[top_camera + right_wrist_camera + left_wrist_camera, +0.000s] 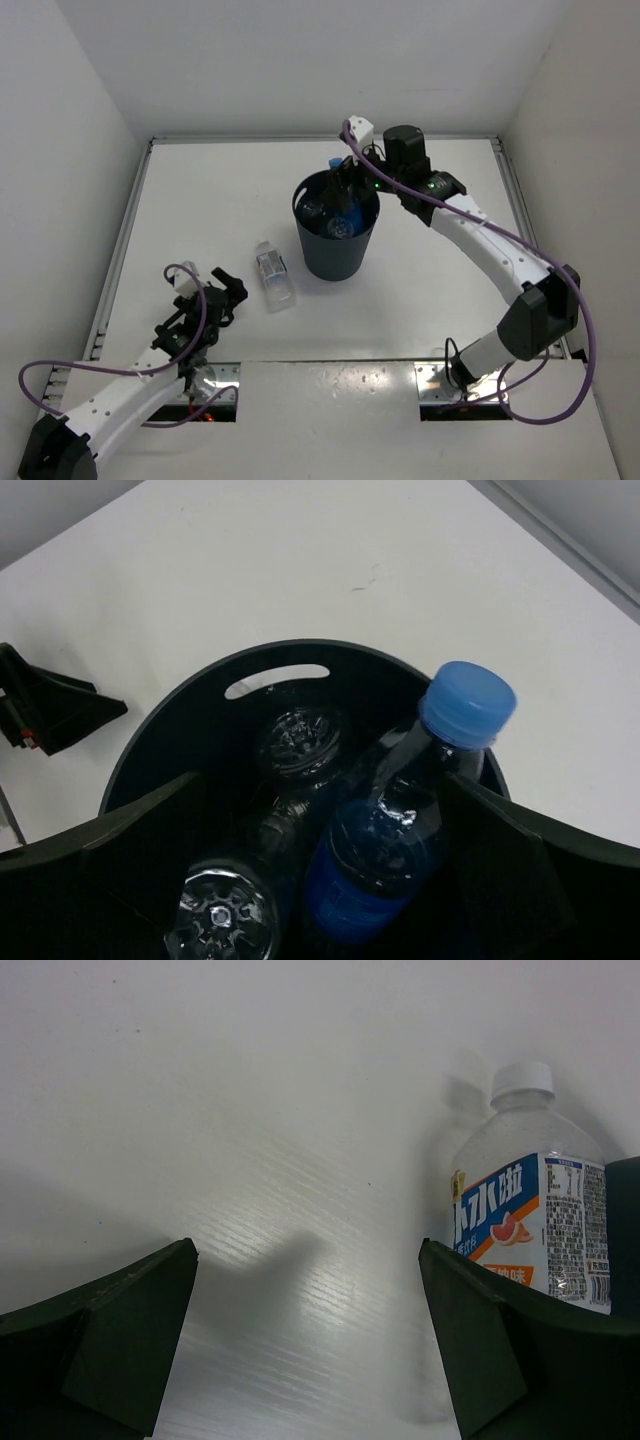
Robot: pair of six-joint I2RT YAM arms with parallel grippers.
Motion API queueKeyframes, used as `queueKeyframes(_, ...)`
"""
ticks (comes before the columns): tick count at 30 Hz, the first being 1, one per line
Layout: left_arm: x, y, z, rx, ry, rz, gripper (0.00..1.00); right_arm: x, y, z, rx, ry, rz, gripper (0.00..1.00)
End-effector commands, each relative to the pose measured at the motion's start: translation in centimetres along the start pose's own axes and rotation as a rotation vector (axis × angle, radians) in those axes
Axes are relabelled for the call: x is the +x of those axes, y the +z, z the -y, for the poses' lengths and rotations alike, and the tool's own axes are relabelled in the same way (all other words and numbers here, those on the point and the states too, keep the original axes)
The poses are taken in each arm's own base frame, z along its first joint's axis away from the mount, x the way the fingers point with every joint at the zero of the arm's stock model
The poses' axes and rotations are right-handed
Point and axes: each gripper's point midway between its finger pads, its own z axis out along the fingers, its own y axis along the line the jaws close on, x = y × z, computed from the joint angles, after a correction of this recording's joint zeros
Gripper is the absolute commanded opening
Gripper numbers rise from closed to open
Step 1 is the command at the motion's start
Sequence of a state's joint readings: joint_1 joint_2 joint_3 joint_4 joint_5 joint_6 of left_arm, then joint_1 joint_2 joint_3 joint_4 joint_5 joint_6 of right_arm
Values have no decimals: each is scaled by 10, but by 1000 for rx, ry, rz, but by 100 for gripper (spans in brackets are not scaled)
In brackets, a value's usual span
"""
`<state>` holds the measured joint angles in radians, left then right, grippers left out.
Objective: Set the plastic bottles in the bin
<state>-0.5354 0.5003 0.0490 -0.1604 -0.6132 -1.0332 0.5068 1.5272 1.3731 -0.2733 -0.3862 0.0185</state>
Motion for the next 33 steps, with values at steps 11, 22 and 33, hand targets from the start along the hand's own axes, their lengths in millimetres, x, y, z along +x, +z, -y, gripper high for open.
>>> queueKeyframes(11,-22,-4,24,71,-10,55,100,-164,-60,74,269,-81,388,100)
queueKeyframes(22,-63,-17,110,316,41,91,100,-140,-62,105,326,14,341,100)
queueKeyframes(33,-19,36,146,161,219,-154,100,-115,-68,118,345,48,290,100)
